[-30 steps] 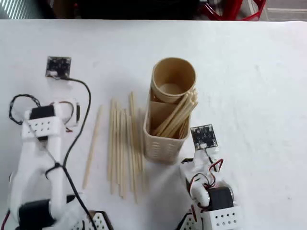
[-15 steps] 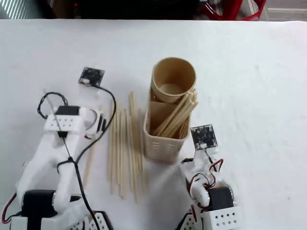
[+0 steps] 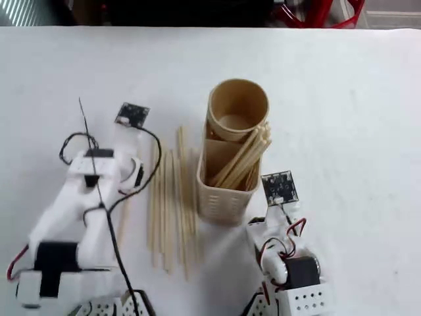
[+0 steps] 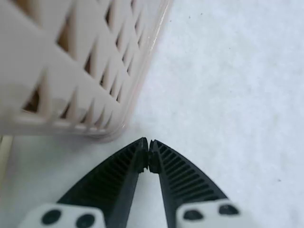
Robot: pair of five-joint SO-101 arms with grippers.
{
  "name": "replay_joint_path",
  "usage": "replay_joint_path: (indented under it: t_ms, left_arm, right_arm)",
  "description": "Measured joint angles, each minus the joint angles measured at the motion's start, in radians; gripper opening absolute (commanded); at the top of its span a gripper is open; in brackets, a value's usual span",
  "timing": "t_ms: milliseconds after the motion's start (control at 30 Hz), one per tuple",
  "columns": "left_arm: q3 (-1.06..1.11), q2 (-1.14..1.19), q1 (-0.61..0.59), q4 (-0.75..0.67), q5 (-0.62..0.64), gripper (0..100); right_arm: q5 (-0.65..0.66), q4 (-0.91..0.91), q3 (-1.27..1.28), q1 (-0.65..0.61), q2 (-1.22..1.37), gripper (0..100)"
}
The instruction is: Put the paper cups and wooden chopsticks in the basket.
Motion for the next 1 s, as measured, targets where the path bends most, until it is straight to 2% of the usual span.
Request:
replay_joint_path:
  t_ms: [133, 300, 467, 600, 700, 833, 1000]
  left_arm:
    - [-0.103, 0.107, 0.002, 0.086, 0.000, 9]
    - [-0.106, 0.101, -0.006, 0.071, 0.037, 9]
    - [0.038, -0.072, -0.018, -0.026, 0.044, 12]
    - [0.141, -0.261, -0.017, -0.040, 0.044, 14]
    - [0.155, -0.302, -0.017, -0.040, 0.044, 14]
    - [0.155, -0.278, 0.017, -0.040, 0.031, 14]
    - [0.087, -0.103, 0.037, -0.040, 0.025, 14]
  right_arm:
    - [0.000, 0.000, 0.000, 0.000, 0.000, 1.9]
    - [0.000, 0.000, 0.000, 0.000, 0.000, 1.9]
    - [0.000, 0.000, 0.000, 0.000, 0.000, 1.9]
    - [0.000, 0.000, 0.000, 0.000, 0.000, 1.9]
    - [0.000, 0.000, 0.000, 0.000, 0.000, 1.9]
    - [0.000, 0.000, 0.000, 0.000, 0.000, 1.9]
    - [0.000, 0.000, 0.000, 0.000, 0.000, 1.9]
